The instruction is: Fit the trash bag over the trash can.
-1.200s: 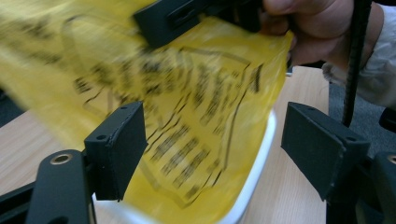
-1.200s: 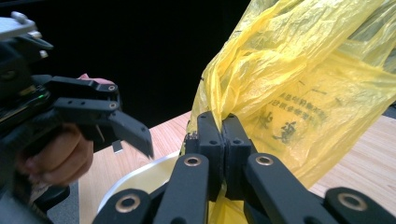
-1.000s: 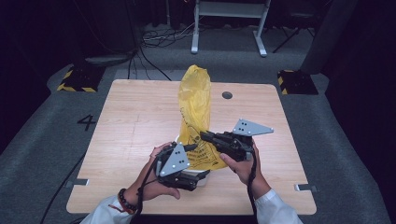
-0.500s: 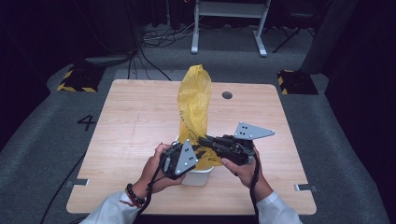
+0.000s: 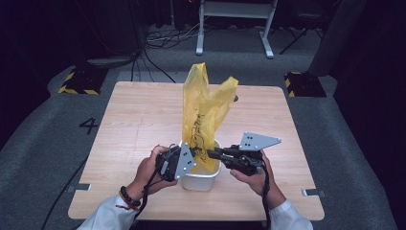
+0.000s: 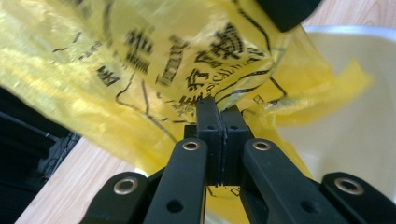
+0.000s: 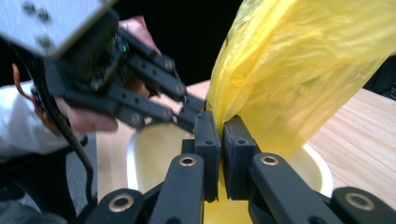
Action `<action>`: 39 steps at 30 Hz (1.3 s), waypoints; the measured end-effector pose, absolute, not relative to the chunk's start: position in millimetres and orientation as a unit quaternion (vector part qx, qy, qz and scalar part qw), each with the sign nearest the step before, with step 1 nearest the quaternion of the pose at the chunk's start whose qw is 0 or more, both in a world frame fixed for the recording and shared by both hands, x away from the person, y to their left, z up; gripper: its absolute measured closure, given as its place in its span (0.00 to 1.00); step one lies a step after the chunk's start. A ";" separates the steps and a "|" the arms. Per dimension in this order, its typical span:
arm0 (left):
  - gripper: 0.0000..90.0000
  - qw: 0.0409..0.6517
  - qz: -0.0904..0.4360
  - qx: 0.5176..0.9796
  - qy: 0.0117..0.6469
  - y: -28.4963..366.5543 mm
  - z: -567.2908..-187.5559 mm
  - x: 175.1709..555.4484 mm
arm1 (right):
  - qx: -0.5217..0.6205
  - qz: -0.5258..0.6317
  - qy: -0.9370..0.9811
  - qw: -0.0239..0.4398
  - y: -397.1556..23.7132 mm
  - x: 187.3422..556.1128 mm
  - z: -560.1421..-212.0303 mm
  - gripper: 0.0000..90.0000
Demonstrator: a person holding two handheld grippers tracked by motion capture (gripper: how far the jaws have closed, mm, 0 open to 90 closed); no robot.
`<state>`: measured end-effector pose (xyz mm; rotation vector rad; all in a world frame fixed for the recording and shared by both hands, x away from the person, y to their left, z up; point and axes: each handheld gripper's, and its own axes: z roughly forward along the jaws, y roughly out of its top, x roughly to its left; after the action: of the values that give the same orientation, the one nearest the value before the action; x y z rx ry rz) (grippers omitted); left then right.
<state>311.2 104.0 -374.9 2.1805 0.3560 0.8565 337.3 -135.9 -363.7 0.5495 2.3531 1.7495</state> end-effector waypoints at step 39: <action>1.00 0.475 0.236 0.841 0.104 122.5 -361.8 311.1 | 0.196 0.552 0.795 0.158 -151.7 323.5 -355.7 0.42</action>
<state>311.1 122.5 -361.8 2.0569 0.2551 0.5782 323.5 -151.7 -355.7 0.5607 2.2730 1.5780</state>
